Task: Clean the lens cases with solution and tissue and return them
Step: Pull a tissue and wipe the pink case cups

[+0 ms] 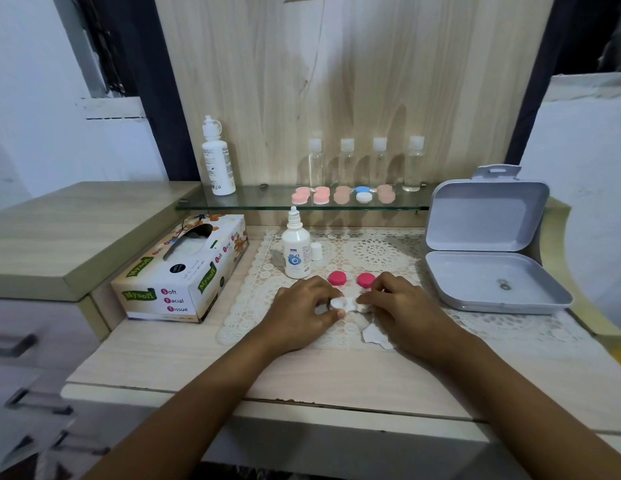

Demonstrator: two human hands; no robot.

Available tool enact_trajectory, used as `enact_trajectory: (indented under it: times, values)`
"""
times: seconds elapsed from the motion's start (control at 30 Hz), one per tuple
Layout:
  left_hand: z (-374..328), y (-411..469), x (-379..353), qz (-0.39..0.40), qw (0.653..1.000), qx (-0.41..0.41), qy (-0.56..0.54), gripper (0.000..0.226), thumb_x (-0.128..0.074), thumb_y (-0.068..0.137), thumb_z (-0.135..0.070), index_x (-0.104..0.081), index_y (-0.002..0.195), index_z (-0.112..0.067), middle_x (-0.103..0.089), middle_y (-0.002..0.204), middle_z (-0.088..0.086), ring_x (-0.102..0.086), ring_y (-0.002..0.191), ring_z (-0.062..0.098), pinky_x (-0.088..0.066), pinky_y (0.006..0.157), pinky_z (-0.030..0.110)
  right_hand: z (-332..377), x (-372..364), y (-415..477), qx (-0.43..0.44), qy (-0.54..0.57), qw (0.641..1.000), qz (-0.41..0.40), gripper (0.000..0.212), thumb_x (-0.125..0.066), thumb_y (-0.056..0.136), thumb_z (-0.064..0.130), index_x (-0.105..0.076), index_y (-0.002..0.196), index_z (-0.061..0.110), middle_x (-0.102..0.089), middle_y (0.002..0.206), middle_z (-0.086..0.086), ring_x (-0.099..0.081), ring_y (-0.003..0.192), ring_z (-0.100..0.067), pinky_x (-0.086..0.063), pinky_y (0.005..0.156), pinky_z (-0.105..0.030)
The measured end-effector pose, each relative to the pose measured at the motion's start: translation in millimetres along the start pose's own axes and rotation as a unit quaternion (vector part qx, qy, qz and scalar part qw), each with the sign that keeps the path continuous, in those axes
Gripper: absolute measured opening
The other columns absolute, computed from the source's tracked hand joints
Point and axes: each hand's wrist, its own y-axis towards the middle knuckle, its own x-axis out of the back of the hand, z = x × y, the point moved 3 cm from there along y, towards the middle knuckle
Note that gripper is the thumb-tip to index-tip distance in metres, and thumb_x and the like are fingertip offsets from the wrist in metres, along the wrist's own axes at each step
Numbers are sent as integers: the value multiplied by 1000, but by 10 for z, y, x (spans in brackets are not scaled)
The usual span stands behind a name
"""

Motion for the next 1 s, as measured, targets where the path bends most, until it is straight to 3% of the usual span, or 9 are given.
enact_trajectory:
  times: [0.13,0.23,0.37,0.5,0.6,0.73,0.8,0.87,1.0]
  values:
    - [-1,-4,3,-2,1000,-1,2,27,-64,85,-35,-65,110,-24,-59,110,-11,-52,105,12,-42,93,45,92,31,-15,22,-83,996,18,26,-66,71,19,-67,96,17,-59,94,-5,-61,78,-27,-33,59,-29]
    - [-10,-11,1,-3,1000,-4,2,27,-63,85,-35,-65,110,-25,-58,108,-11,-52,104,11,-43,92,45,137,20,-14,37,-125,991,34,36,-72,61,36,-68,89,15,-60,90,-5,-62,69,-24,-37,51,-28]
    - [-15,-11,8,-4,1000,-2,4,27,-63,85,-35,-65,110,-25,-59,109,-11,-52,104,11,-42,92,45,131,-13,-4,28,-124,990,59,43,-82,53,35,-66,86,13,-61,90,-6,-63,69,-25,-41,52,-28]
    - [-9,-5,8,-4,1000,-1,8,28,-63,85,-36,-65,111,-25,-59,110,-11,-52,105,11,-42,92,45,126,5,-9,22,-85,995,44,28,-65,72,30,-61,92,11,-56,92,-8,-58,72,-28,-39,58,-30]
    - [-13,-10,11,-4,1000,0,4,27,-62,86,-36,-66,110,-25,-59,109,-11,-51,105,11,-42,93,45,97,-3,5,6,-52,998,44,43,-37,80,41,-60,100,11,-52,96,-8,-53,80,-27,-43,64,-35]
    - [-20,-22,17,5,1000,5,11,30,-57,90,-37,-64,114,-22,-57,111,-10,-49,108,10,-38,96,44,69,-10,-4,-32,39,999,14,30,-39,83,19,-57,105,10,-49,98,-5,-53,87,-26,-47,73,-43]
    - [-28,-27,17,13,1000,6,9,28,-53,92,-38,-65,112,-21,-57,109,-9,-50,106,11,-38,96,43,56,-3,4,-56,93,994,-16,29,-37,90,18,-57,109,10,-51,103,-4,-54,93,-22,-44,84,-29]
    - [-52,-37,21,20,1000,10,0,28,-46,96,-37,-66,100,-17,-58,101,-7,-51,100,11,-36,95,44,58,29,18,-87,143,985,-34,24,-38,96,14,-57,112,10,-56,107,-4,-53,99,-16,-34,83,-9]
    - [-91,-60,59,15,998,36,-52,30,-38,99,-32,-56,83,-15,-56,88,-3,-53,91,17,-37,95,44,88,92,34,-146,247,957,-35,20,-44,97,14,-59,110,16,-62,100,3,-54,90,-11,-35,71,-2]
